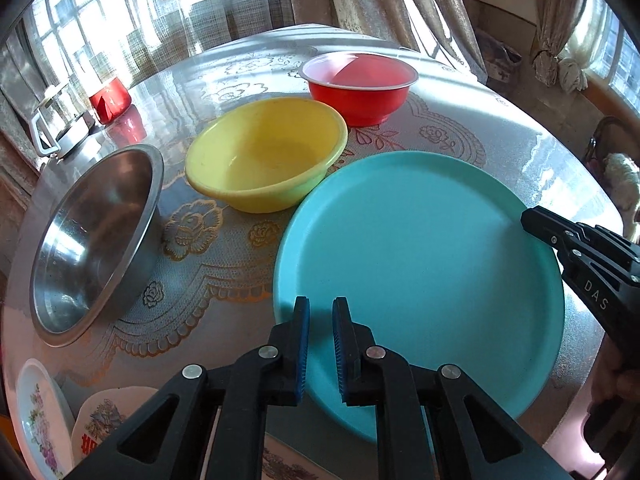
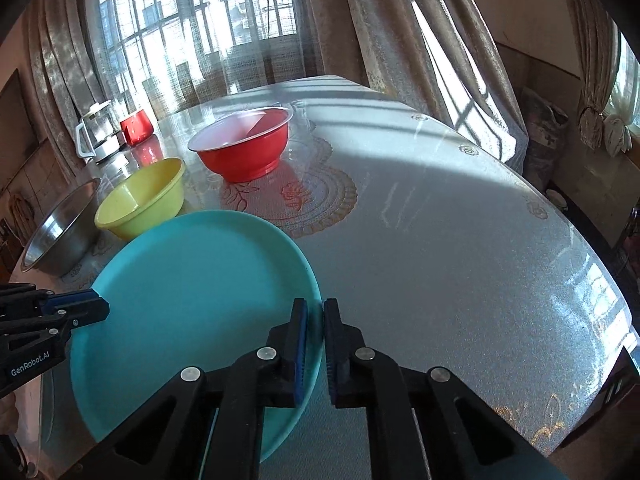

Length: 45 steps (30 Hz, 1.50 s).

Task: Organize plates and bowls

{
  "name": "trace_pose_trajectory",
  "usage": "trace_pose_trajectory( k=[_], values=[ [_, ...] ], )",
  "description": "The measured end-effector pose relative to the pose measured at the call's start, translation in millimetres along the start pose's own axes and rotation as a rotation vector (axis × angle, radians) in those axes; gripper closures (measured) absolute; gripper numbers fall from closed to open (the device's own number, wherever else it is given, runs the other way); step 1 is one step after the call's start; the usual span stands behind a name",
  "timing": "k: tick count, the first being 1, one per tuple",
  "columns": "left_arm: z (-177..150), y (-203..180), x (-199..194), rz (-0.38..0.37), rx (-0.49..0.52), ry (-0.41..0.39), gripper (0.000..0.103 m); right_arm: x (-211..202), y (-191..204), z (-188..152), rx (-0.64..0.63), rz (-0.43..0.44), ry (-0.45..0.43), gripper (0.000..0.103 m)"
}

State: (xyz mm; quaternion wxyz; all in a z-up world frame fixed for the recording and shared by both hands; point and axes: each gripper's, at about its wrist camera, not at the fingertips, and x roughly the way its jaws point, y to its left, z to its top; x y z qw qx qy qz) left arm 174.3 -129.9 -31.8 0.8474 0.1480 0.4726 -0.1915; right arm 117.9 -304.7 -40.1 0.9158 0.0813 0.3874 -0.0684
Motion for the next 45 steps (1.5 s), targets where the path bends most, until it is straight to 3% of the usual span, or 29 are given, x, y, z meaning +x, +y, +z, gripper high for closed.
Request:
trace_pose_trajectory(
  k=[5,9,16,22,45],
  values=[
    [0.2,0.6,-0.2,0.004,-0.032,-0.003,0.09,3.2,7.7,2.4,-0.053,-0.066,-0.011,0.094],
    [-1.0,4.6,-3.1,0.0,-0.085,-0.001,0.09,3.0,6.2,2.3,-0.042,-0.06,0.0,0.091],
    [-8.5,9.0,-14.7,-0.001,-0.155,-0.019,0.09,0.8,5.4,1.2,-0.057,-0.094,0.003,0.076],
    [-18.4,23.7,-23.3,0.007,-0.238,-0.04,0.09,-0.1,5.0,0.5,-0.059,-0.116,0.005,0.069],
    [-61.3,84.8,-72.4,-0.008,-0.419,-0.206,0.09,-0.2,8.5,2.1,-0.071,-0.177,0.013,0.062]
  ],
)
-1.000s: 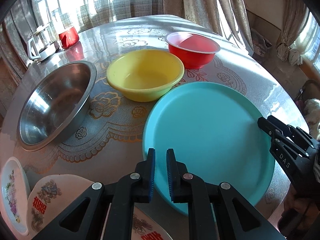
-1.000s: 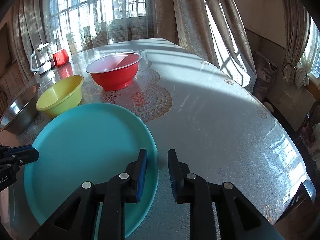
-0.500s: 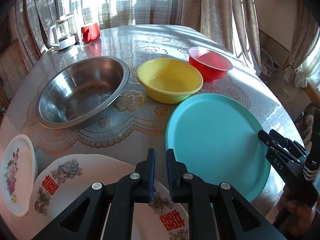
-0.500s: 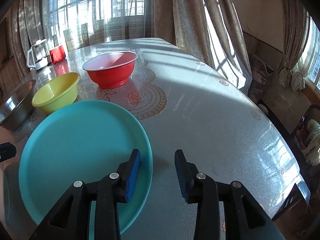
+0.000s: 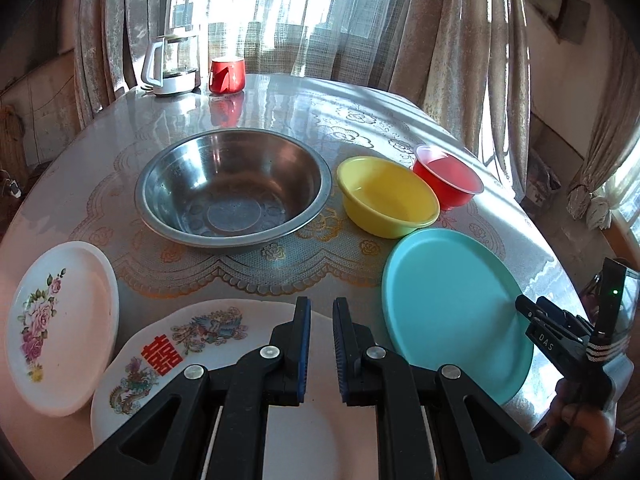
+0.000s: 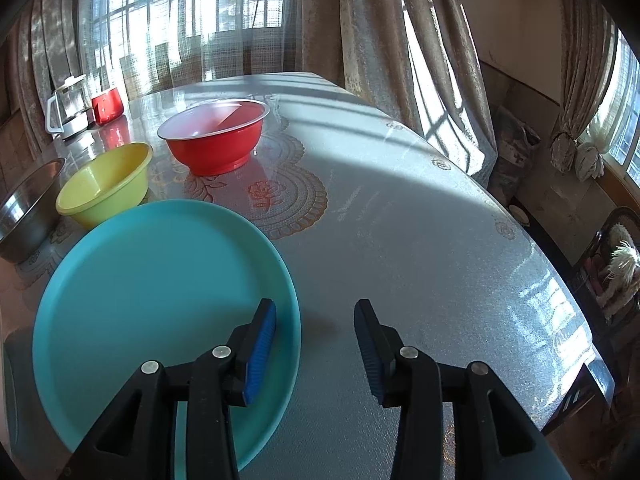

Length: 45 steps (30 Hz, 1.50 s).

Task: Organize plates and bowls

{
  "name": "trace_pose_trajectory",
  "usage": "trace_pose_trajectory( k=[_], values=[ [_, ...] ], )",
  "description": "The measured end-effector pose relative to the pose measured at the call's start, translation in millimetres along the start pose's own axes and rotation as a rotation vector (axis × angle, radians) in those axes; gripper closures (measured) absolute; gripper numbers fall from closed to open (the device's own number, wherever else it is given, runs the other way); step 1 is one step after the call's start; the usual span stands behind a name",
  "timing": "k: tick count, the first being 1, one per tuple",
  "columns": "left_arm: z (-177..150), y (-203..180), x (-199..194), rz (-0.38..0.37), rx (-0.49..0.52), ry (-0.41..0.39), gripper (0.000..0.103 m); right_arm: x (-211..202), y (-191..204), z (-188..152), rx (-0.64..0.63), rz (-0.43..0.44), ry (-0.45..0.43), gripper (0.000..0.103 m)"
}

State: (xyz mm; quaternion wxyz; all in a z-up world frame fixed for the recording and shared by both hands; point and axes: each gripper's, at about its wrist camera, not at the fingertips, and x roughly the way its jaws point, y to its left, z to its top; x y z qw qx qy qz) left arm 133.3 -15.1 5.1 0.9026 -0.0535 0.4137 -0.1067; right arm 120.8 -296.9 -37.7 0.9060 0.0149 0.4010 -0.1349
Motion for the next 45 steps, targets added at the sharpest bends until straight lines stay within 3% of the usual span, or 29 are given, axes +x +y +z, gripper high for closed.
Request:
trace_pose_trajectory(
  k=[6,9,17,19,21,28,35,45],
  values=[
    [-10.2,34.0,-23.0,0.03,-0.049,-0.049,0.09,-15.9,5.5,6.5,-0.008,-0.034,-0.067,0.062],
    [-15.2,55.4,-34.7,0.049,-0.087,-0.071,0.089,-28.2,13.1,13.0,-0.015,0.0,-0.097,0.062],
    [-30.2,112.8,-62.7,0.122,-0.189,-0.138,0.086,-50.9,73.0,28.2,-0.076,0.512,-0.031,0.062],
    [-35.5,127.8,-69.8,0.17,-0.214,-0.156,0.078,-56.9,97.5,30.3,-0.116,0.608,-0.015,0.062],
    [-40.3,143.1,-77.2,0.215,-0.253,-0.182,0.065,-62.2,122.8,30.1,-0.163,0.668,-0.002,0.062],
    [-56.2,192.6,-93.6,0.277,-0.359,-0.215,0.065,-71.3,204.7,29.1,-0.287,0.818,0.073,0.062],
    [-74.7,234.1,-96.9,0.255,-0.455,-0.204,0.066,-68.7,279.5,24.0,-0.394,0.871,0.148,0.069],
    [-88.3,246.5,-81.7,0.156,-0.479,-0.167,0.068,-36.6,348.1,23.2,-0.478,0.8,0.25,0.073]
  ],
)
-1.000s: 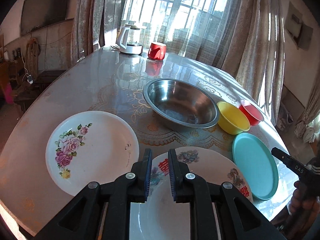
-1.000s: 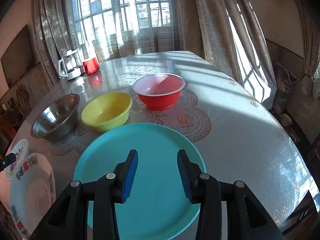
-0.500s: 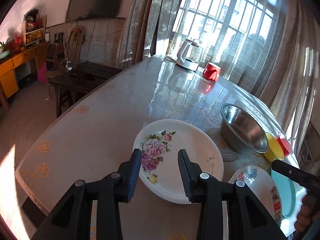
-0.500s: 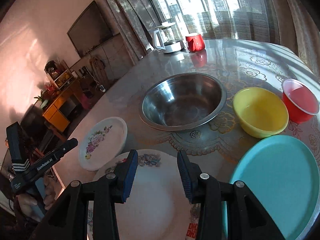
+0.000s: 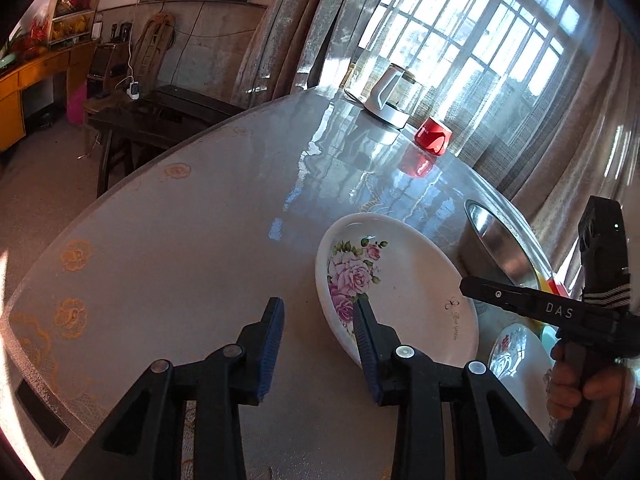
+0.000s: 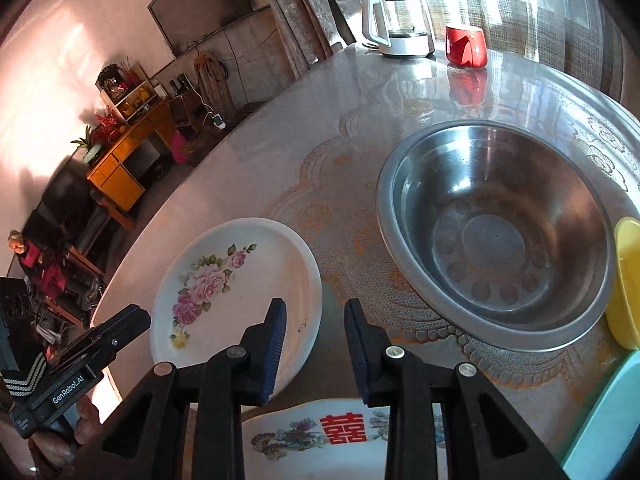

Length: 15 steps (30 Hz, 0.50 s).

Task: Organize plates and bowls
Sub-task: 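Grasp the rim of the white rose plate with the left tool, lift, then carry the rose plate onto the teal plate and open the left tool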

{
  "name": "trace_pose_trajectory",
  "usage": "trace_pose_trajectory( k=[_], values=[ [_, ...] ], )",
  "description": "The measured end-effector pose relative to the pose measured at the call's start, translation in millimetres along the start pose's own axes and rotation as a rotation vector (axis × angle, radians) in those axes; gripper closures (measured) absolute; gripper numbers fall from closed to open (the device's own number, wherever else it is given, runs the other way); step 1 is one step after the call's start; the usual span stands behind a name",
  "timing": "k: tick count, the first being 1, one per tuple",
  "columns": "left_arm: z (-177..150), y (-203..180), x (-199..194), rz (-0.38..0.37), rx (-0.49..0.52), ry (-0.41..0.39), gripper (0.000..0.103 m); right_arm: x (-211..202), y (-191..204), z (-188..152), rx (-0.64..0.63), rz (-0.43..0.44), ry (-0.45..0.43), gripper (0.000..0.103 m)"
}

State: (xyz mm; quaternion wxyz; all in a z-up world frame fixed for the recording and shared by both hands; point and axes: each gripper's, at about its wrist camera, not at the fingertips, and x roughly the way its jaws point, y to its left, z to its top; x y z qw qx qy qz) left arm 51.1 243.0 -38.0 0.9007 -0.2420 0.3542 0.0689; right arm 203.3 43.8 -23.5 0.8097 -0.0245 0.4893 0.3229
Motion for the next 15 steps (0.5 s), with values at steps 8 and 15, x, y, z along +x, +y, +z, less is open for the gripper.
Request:
trace_pose_trajectory(
  k=[8,15],
  values=[
    [-3.7,-2.1,16.8,-0.038,-0.013,0.026,0.08,25.6,14.4,-2.0,-0.078,-0.037,0.062,0.083],
    [-0.7,-11.3,17.4,-0.002,-0.006,0.022,0.08,15.0,11.1,-6.7,-0.019,0.021,0.021,0.085]
  ],
)
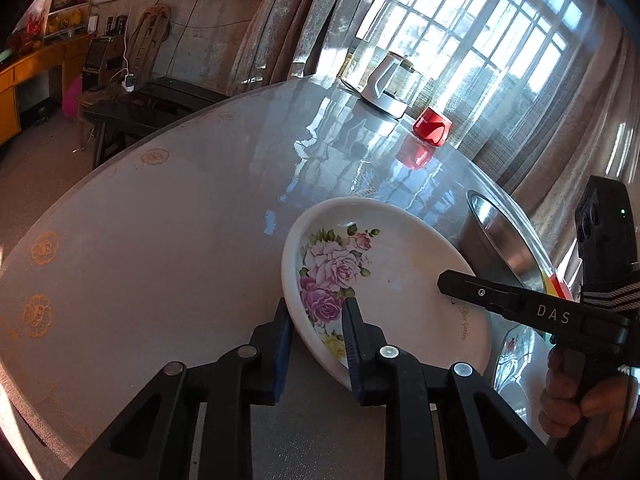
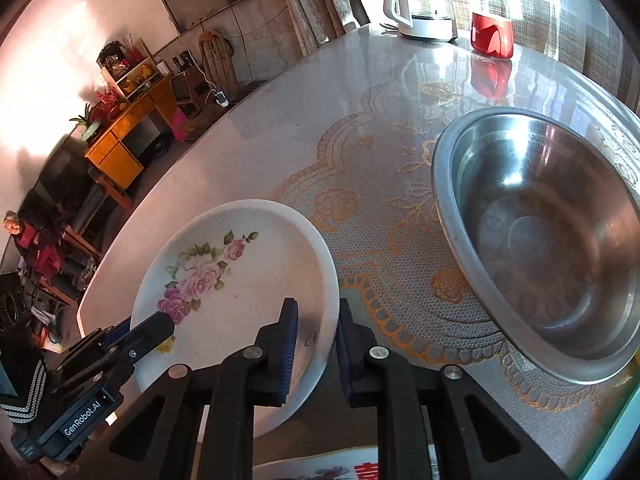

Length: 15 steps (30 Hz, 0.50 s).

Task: Organize plates and bowls
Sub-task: 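Carry the rose plate onto the teal plate and open the left tool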

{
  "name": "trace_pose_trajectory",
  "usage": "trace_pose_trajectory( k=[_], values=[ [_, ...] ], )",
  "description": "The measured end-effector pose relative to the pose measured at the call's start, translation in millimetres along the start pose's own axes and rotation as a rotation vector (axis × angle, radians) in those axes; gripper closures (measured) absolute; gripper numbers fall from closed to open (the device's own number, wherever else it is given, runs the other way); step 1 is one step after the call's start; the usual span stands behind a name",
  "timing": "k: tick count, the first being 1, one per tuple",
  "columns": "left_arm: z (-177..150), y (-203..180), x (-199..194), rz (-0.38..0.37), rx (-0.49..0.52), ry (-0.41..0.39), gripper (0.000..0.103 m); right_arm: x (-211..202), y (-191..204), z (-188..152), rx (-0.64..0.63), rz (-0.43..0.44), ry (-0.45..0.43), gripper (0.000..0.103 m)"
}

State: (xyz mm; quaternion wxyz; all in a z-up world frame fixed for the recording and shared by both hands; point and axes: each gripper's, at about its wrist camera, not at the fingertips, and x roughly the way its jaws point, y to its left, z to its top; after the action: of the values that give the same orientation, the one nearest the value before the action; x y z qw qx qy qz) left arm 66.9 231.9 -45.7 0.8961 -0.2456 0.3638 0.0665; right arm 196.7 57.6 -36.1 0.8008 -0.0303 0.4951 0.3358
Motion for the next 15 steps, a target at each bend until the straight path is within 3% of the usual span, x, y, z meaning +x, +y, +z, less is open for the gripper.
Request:
trace_pose_trajectory(
  k=[8,15],
  values=[
    [7.8,-28.1,-26.4,-0.038,0.073,-0.065,0.08,-45.7,-9.0,-7.8,0.043,0.053,-0.113,0.085],
    [-0.8,-80.5,-39.9,-0.122,0.196,-0.06,0.08,-96.8,-40.8,-44.6,0.124,0.045,-0.203,0.085]
  ],
)
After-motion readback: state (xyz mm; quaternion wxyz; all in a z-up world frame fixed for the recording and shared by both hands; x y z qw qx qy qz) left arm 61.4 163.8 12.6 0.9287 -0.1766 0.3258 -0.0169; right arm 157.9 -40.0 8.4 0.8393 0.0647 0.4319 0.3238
